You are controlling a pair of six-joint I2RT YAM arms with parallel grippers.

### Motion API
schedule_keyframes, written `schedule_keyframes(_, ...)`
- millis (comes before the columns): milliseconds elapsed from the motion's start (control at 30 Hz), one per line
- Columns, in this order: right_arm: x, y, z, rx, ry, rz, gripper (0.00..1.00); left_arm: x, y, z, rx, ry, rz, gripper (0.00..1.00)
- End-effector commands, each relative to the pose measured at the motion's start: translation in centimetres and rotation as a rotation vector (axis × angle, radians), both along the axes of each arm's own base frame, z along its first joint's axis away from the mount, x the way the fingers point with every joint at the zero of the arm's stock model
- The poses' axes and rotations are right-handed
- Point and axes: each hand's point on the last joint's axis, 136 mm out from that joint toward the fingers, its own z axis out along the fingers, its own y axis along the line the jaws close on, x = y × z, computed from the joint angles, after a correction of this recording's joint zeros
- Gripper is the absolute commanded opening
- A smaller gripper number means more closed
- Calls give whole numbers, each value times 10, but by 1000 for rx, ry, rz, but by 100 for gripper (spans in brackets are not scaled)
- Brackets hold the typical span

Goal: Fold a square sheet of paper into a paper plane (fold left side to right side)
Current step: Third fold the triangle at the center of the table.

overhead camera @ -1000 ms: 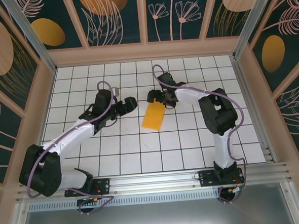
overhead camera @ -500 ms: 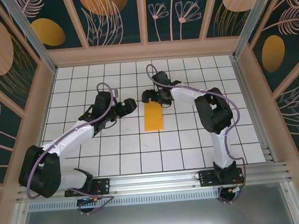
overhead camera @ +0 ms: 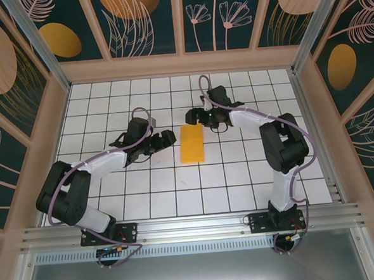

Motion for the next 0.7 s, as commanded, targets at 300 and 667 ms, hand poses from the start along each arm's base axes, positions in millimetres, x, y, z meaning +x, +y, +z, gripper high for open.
schedule_keyframes(300, 8, 7, -33, -46, 41, 32, 82, 2, -18, -17, -72, 53, -59, 81)
schedule_keyframes(667, -4, -12, -58, -101, 84, 21, 61, 3, -33, -24, -122, 96, -108, 75)
